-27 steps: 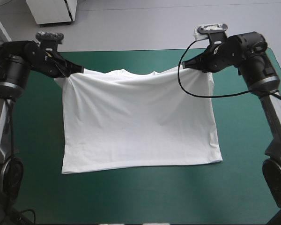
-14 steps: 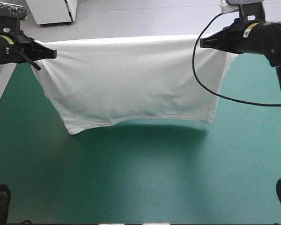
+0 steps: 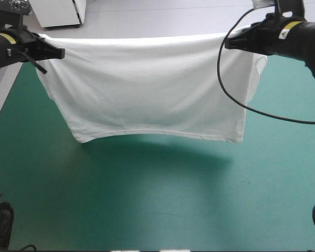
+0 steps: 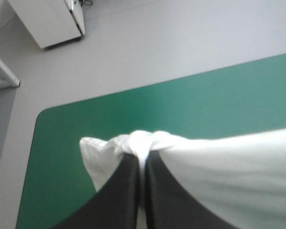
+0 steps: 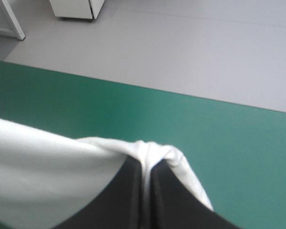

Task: Fold the cloth

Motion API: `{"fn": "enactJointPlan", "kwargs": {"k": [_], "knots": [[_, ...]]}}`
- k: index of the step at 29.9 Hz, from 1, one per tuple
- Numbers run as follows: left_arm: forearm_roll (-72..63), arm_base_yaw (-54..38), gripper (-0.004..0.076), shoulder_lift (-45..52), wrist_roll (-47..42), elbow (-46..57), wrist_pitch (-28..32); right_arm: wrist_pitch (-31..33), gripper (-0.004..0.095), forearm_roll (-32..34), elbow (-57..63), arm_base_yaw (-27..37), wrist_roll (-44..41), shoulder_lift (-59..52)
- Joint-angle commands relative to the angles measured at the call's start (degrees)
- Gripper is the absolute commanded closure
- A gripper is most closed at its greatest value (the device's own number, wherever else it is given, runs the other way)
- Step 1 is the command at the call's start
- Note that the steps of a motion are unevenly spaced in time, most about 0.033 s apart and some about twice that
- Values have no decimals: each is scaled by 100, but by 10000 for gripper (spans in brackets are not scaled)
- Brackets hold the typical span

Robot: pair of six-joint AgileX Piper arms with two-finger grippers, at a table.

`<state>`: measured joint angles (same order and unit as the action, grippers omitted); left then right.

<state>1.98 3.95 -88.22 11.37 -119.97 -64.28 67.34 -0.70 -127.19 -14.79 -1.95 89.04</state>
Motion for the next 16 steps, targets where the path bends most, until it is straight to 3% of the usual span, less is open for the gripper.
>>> {"fn": "enactJointPlan", "kwargs": {"k": [1, 7, 10, 16], "knots": [[-421, 14, 733, -117, 140, -371, 976, -1307, 927, 70, -160, 23, 58, 147], [-669, 14, 733, -1009, 199, -1564, 1364, -2986, 927, 70, -160, 23, 58, 715], [-669, 14, 733, -1435, 199, -2375, 1337, -3478, 927, 70, -160, 23, 22, 827], [-648, 14, 733, -1885, 199, -3039, 1067, -3460, 927, 70, -160, 237, -123, 921]]}}
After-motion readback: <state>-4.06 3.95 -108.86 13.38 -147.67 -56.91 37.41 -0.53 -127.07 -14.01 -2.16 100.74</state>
